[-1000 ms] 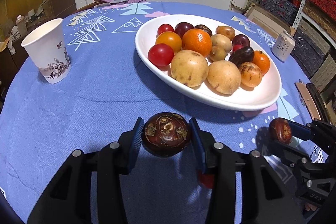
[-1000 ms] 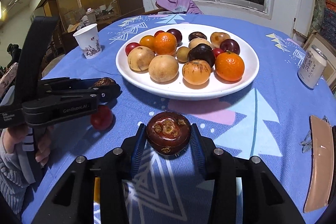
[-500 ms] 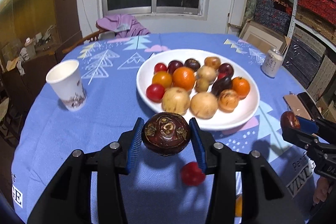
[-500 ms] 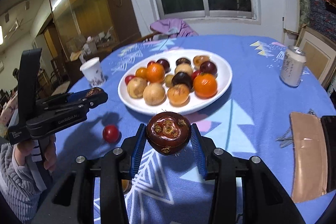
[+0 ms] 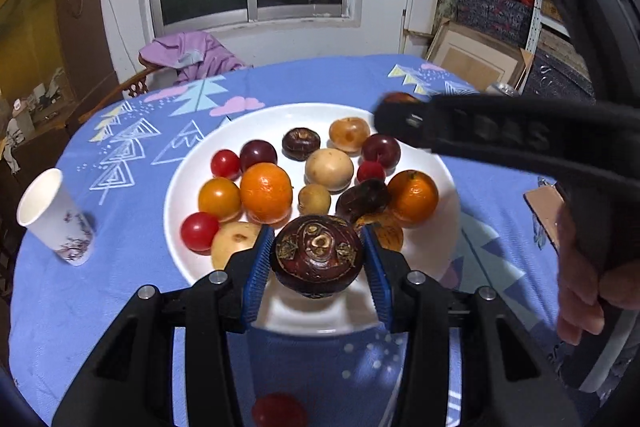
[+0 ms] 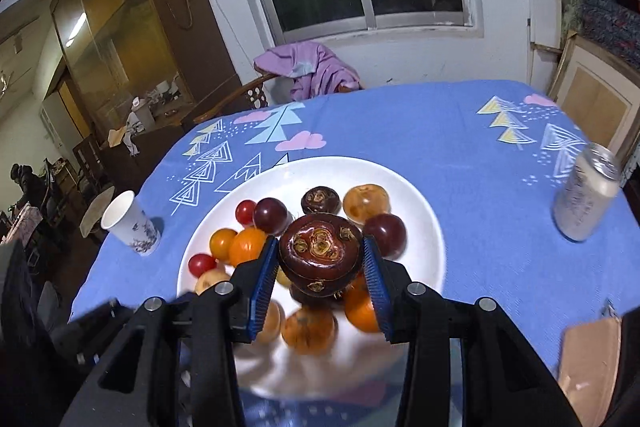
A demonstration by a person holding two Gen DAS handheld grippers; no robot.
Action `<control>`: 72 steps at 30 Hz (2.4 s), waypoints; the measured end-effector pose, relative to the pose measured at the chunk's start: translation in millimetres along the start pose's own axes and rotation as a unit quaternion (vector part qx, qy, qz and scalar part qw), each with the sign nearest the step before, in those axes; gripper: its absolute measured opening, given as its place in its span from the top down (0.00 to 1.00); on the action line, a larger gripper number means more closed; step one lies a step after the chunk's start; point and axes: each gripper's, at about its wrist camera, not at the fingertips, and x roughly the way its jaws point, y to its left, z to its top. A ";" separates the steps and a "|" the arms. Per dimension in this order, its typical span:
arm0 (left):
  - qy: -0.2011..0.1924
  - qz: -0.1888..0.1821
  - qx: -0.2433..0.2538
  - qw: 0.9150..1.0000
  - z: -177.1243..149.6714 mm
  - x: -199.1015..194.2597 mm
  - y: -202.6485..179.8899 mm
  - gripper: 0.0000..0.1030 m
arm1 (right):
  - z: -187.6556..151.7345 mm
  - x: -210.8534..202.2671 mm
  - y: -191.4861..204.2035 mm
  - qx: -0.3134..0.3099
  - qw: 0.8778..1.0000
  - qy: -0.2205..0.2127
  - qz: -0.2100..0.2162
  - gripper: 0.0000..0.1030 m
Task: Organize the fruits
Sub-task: 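Carry both held fruits onto the white plate and open both grippers, then move both open grippers back toward the last loose fruits, then grasp the last red cherry tomato with the left gripper while the right grasps an orange fruit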
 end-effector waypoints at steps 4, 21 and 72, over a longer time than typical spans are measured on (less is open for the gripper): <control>0.014 -0.012 -0.007 1.000 0.7 18.8 4.5 0.57 | 7.5 34.8 7.7 -0.009 1.000 0.023 -0.011 0.58; -0.052 0.014 -0.042 0.998 -15.0 -39.2 35.3 0.12 | -56.9 -63.5 -34.2 0.045 0.998 -0.052 -0.006 0.19; 0.044 -0.008 -0.010 0.999 -96.4 -31.2 20.2 0.67 | -192.7 -92.1 42.5 -0.116 0.990 0.031 0.074 0.13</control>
